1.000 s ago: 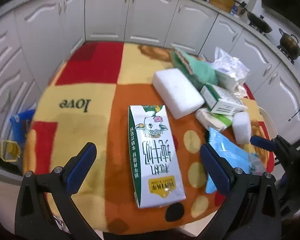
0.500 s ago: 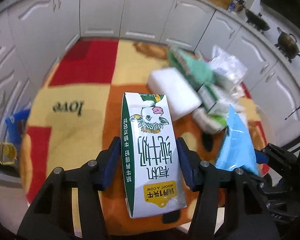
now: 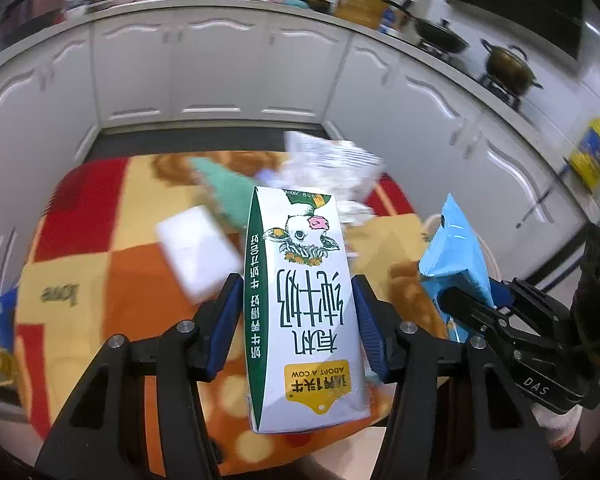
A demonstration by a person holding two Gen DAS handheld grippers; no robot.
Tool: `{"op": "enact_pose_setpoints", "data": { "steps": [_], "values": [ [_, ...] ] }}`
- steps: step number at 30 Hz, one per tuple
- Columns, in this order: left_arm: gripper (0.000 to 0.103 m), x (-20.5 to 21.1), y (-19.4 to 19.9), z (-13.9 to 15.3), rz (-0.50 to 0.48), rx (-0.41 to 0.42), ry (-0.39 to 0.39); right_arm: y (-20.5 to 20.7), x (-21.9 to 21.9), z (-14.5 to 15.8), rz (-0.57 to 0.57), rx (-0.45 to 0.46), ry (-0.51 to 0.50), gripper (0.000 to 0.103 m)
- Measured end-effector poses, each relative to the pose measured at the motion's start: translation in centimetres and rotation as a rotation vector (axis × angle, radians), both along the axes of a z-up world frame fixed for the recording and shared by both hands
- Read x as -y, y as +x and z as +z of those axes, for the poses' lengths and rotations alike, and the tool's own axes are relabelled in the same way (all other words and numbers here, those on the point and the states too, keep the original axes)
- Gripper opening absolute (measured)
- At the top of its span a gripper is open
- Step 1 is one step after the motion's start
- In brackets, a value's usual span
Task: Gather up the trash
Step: 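Carry both items over the beige bin and open both tools to drop them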
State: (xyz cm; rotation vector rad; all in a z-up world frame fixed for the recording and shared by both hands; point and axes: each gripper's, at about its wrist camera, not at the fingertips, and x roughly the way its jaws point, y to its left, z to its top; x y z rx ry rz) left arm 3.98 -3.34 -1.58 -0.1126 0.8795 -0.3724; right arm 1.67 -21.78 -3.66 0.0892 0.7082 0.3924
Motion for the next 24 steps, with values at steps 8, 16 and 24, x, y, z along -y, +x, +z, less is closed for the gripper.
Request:
{"op": "enact_pose_setpoints", "data": {
  "steps": [8, 16, 24],
  "values": [
    [0.052, 8.2, 1.4, 0.1, -0.132, -0.007, 0.036, -1.7, 7.8, 0.1, -0.199, -0.003, -0.001, 0.040],
    [0.052, 15.8, 2.6, 0.0, -0.261, -0.025, 0.083, -2.6, 15.6, -1.5, -0.368, -0.042, 0.003, 0.040],
    [0.052, 23.6, 4.4, -0.2, -0.383, -0.056, 0.117, -2.6, 22.5, -4.1, -0.551, -0.097, 0.006, 0.040]
  ]
}}
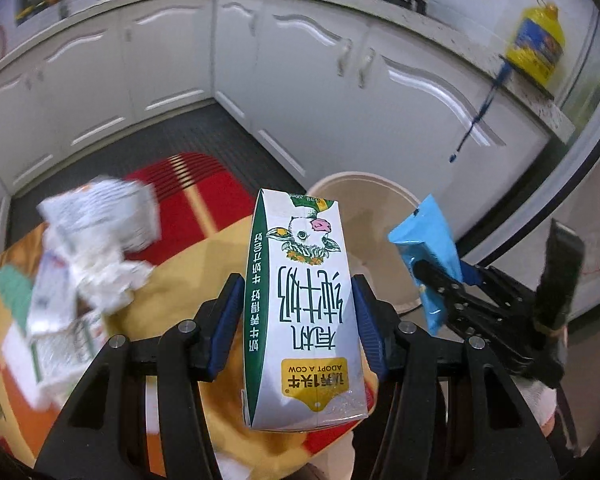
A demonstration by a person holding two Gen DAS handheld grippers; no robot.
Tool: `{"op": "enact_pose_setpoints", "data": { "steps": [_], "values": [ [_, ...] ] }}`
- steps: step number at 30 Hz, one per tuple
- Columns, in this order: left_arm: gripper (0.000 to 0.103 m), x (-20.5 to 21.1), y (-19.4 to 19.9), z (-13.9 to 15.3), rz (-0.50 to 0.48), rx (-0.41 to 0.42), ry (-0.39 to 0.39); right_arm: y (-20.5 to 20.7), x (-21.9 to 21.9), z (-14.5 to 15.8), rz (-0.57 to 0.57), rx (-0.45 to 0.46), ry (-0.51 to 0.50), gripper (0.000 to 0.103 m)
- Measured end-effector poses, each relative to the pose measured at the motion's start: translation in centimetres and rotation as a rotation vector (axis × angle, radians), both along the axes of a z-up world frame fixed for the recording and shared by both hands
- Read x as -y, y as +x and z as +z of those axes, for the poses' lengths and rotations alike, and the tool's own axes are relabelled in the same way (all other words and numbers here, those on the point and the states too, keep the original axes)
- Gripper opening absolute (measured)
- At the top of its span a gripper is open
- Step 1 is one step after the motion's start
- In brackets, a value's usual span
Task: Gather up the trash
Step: 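Carry both items over the beige bin and open both tools to drop them, then move both tools back over the table toward the white sponges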
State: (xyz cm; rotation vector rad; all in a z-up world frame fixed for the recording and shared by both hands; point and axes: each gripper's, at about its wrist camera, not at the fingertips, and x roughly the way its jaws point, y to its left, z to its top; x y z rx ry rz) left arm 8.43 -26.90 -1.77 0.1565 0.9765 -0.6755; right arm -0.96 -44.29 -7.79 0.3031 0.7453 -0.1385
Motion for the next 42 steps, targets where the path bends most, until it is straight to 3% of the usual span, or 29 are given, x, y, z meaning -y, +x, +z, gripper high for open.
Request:
{"op": "enact_pose_setpoints", "data": {
  "steps": [8, 10, 13, 16, 18, 23, 30, 42],
  "values": [
    [0.052, 6.7, 2.2, -2.0, -0.052, -0.046, 0.048, 1.8, 4.4, -3.4, -0.104, -0.078, 0.040, 0.042],
    [0.052, 7.8, 2.6, -2.7, -0.040, -0.035, 0.054, 2.0, 5.0, -3.9, -0.132, -0.087, 0.044, 0.050],
    [0.052, 9.1, 3.4, -3.9, -0.033, -0.059, 0.030, 1.9, 5.9, -4.5, -0.170, -0.091, 0.060, 0.054],
    [0.053, 10.0, 4.1, -5.2, -0.044, -0.098, 0.010, 1.2, 6.2, -4.8, -0.190, -0.089, 0.077, 0.069],
    [0.053, 10.2, 4.4, -5.7, -0.039, -0.112, 0.013, 0.7, 6.4, -4.8, -0.192, -0.089, 0.084, 0.070],
    [0.053, 8.8, 4.4, -5.2, -0.018, -0.118, 0.018, 0.6, 6.3, -4.8, -0.196, -0.096, 0.087, 0.071],
    [0.053, 4.6, 3.5, -2.1, 0.015, -0.048, 0.001, 1.4, 4.7, -4.2, -0.168, -0.084, 0.081, 0.071],
    [0.053, -1.8, 1.7, -0.2, 0.102, 0.061, 0.014, 1.2, -0.4, -1.1, -0.086, -0.035, 0.040, 0.073]
  ]
}}
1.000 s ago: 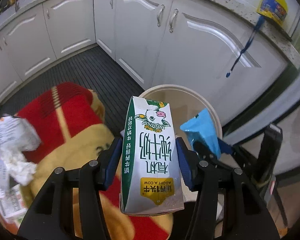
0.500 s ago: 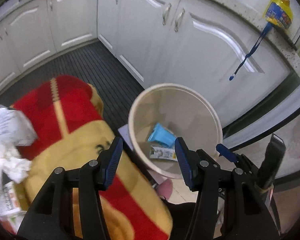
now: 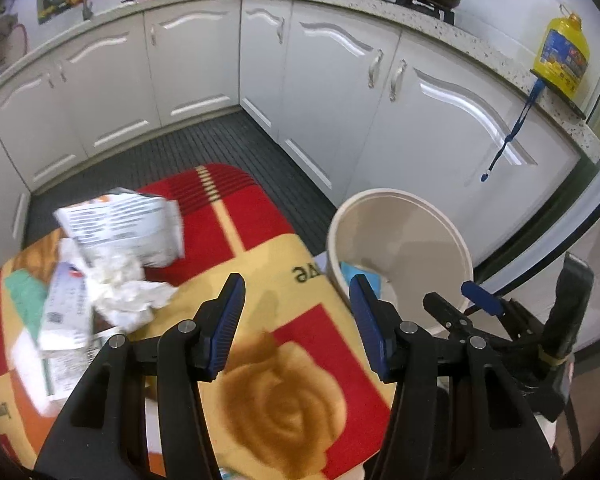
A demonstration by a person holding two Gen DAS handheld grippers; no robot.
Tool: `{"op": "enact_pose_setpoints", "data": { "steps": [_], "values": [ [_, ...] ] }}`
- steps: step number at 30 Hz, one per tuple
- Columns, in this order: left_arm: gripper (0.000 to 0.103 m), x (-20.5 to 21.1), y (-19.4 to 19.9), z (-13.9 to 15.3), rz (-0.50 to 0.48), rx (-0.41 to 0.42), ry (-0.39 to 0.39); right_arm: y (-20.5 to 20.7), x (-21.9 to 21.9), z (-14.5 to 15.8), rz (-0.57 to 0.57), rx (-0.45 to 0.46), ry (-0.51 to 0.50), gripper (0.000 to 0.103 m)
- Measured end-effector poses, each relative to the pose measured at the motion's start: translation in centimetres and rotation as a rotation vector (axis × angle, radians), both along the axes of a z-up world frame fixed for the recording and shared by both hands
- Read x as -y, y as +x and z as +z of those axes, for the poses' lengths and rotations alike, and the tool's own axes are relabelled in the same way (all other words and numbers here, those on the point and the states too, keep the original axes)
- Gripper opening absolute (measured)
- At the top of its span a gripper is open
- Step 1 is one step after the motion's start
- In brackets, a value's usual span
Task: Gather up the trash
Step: 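Move both tools back over the table toward the white sponges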
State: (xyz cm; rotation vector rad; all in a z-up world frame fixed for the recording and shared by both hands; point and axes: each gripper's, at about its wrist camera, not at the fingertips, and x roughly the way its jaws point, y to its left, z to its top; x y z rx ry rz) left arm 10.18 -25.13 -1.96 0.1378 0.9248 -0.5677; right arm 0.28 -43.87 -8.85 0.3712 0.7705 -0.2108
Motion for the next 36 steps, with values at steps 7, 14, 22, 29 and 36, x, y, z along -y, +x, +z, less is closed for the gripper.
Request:
{"op": "enact_pose_setpoints", "data": {
  "steps": [7, 14, 22, 29, 36],
  "values": [
    [0.053, -3.6, -1.8, 1.1, 0.033, 0.056, -0.009, 0.3, -3.9, 2.0, 0.074, 0.037, -0.026, 0.077],
    [0.053, -7.3, -2.7, 1.8, 0.071, 0.062, -0.053, 0.7, -7.5, 3.2, 0.148, 0.052, -0.034, 0.078],
    [0.068, -14.5, -3.0, 2.4, 0.161, 0.058, -0.117, 0.8, -12.1, 4.3, 0.270, 0.074, -0.038, 0.082],
    [0.070, -21.3, -2.7, 0.9, 0.288, 0.006, -0.135, 1.4, -15.2, 3.3, 0.371, 0.044, 0.007, 0.082],
    [0.070, -25.1, -3.9, -1.4, 0.343, -0.043, -0.135, 2.1, -19.1, 2.2, 0.505, 0.032, 0.034, 0.082]
  ]
}}
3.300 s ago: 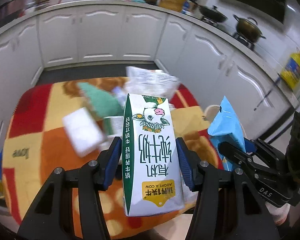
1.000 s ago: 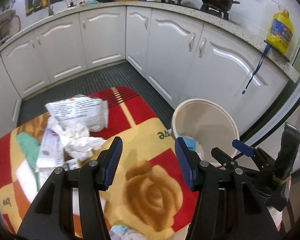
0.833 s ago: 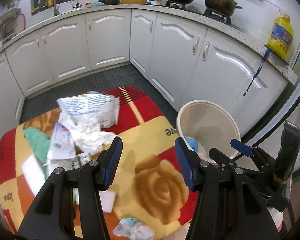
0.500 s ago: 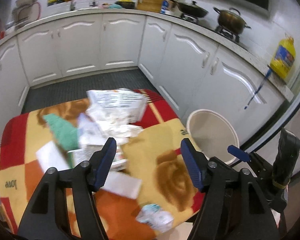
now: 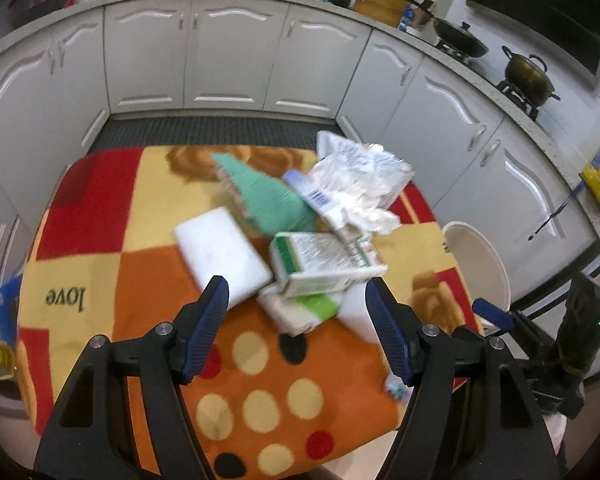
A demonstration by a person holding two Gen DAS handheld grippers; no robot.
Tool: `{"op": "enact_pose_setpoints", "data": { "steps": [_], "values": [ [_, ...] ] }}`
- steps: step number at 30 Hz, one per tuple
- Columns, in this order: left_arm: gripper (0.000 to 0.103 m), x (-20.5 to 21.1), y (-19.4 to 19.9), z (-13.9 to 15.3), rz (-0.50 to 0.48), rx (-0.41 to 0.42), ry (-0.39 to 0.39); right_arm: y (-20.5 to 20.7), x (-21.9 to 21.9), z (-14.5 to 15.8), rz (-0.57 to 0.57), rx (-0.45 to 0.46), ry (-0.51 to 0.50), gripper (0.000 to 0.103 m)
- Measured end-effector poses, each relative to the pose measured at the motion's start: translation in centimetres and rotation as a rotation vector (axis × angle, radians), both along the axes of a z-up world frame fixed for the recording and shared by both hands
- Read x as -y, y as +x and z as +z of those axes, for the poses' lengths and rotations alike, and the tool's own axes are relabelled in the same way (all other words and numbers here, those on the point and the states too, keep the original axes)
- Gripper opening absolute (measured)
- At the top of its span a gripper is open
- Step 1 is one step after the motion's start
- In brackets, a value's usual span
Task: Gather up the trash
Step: 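Move both tools back over the table toward the white sponges, then grasp the large white sponge with the left tool while the right tool grasps another sponge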
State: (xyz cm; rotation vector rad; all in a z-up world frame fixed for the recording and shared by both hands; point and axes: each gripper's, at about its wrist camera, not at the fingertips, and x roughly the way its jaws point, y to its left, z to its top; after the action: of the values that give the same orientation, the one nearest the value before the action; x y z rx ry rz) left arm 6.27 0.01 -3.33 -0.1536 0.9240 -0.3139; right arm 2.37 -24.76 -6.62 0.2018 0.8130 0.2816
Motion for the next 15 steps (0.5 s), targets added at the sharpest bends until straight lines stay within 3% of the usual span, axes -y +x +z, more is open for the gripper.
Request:
{"op": "enact_pose_setpoints", "data": {
  "steps": [10, 15],
  "values": [
    [0.070, -3.5, 3.4, -4.1, 0.133, -0.080, -0.023, 4.2, -6.1, -1.8, 0.228, -0.047, -0.112, 0.082],
    [0.070, -4.1, 6.5, -5.9, 0.185, -0.120, -0.038, 6.0, -7.8, -3.1, 0.277, -0.073, -0.130, 0.061]
  ]
}}
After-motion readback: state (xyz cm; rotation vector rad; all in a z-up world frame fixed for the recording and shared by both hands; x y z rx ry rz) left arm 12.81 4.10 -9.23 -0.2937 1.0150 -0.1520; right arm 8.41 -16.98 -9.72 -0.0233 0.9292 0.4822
